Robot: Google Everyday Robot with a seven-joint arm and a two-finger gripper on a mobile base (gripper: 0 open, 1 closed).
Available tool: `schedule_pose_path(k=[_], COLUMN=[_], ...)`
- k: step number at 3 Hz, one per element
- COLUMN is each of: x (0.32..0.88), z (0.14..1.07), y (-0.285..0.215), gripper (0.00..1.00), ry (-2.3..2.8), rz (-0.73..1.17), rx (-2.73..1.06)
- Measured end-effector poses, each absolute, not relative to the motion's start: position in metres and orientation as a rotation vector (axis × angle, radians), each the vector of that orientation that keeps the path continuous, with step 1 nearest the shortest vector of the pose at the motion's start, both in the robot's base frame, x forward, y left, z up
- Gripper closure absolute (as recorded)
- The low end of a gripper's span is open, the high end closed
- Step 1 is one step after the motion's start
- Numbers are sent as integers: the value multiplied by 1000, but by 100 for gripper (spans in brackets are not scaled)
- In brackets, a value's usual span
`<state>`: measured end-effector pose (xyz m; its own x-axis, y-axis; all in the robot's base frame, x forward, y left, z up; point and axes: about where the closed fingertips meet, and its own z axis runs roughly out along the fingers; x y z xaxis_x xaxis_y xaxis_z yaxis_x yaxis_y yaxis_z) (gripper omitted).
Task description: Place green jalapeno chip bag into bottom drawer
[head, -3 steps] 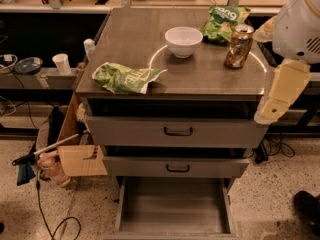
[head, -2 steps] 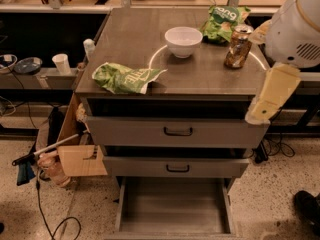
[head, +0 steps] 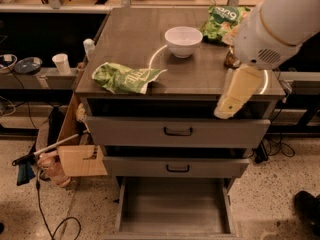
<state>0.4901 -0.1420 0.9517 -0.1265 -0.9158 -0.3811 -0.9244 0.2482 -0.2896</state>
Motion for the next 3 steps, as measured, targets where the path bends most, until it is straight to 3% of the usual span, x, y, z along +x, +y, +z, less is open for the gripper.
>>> schedule_pose_path(k=[3], x=[512], z=[932], y=[-70], gripper=[0], ry=[1911], rz=[106], rx=[-1803])
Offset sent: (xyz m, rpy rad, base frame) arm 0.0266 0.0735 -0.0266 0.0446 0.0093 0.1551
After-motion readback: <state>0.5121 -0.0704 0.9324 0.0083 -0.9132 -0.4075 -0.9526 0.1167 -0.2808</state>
